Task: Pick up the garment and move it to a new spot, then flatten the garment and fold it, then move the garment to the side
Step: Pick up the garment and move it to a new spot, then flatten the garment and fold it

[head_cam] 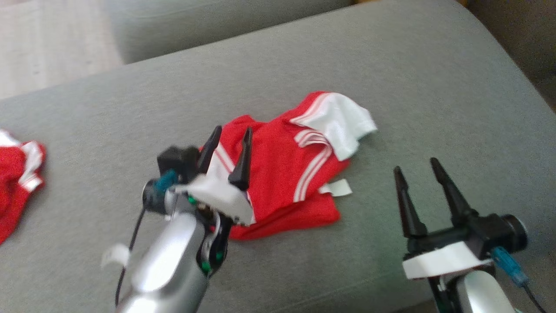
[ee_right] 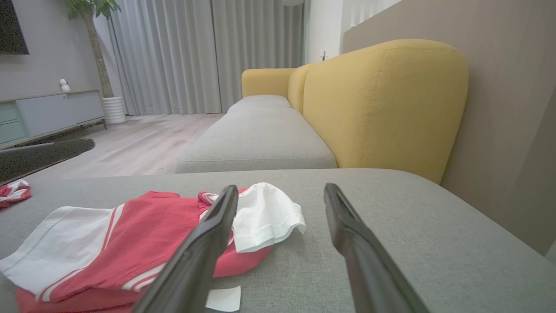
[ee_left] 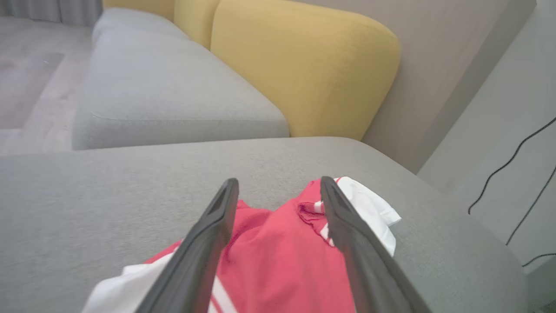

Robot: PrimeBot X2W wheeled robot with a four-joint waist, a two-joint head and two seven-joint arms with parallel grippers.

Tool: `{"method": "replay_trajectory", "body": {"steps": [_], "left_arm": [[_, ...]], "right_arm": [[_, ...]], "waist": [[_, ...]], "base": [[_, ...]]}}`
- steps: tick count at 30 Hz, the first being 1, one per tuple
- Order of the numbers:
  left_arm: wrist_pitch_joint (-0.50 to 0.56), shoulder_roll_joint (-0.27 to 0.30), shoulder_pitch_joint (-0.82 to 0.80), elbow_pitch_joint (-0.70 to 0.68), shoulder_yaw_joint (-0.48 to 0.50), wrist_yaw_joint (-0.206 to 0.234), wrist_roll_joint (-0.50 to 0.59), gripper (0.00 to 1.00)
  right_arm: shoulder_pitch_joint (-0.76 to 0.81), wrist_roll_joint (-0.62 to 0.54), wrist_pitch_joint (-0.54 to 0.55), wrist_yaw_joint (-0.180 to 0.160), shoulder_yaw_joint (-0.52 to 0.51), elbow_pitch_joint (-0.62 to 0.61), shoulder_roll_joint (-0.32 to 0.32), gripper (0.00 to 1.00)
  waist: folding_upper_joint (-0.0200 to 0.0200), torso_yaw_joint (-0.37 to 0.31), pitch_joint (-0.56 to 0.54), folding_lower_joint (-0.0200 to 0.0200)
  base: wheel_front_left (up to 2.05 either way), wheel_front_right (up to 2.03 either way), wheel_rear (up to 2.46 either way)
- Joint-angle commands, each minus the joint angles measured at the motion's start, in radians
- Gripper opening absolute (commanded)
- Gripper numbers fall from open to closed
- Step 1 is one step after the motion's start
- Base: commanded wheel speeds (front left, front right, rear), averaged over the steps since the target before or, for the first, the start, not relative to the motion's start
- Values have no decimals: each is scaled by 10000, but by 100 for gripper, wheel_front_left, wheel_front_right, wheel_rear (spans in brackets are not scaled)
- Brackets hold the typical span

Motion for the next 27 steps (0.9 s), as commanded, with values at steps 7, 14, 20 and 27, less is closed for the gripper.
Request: {"method": "replay_trajectory", "body": {"steps": [7,14,20,27], "left_arm": [[-130,463,1812,-2447,1210,546,1059,100],[-132,544,3650,-3285,2251,451,1841,100],[-132,423,4870,-3708,3262,208,2310,100],[-133,293,5554,-3994,4204,-349,2908,100]], "right_arm": [[285,-679,-93,-7,-554,-503,-37,100],[706,-1011,-93,-7,-1095,-350,-37,100],[954,-1104,-93,-7,-1211,-61,-37,100],[1120,-1040,-94,-7,-1277,285,-37,100]], "waist": [[0,1711,-470,0],[0,2610,-771,0],[0,2962,-939,0],[0,3038,-1071,0]], "base": [[0,0,0],[0,0,0],[0,0,0],[0,0,0]]}}
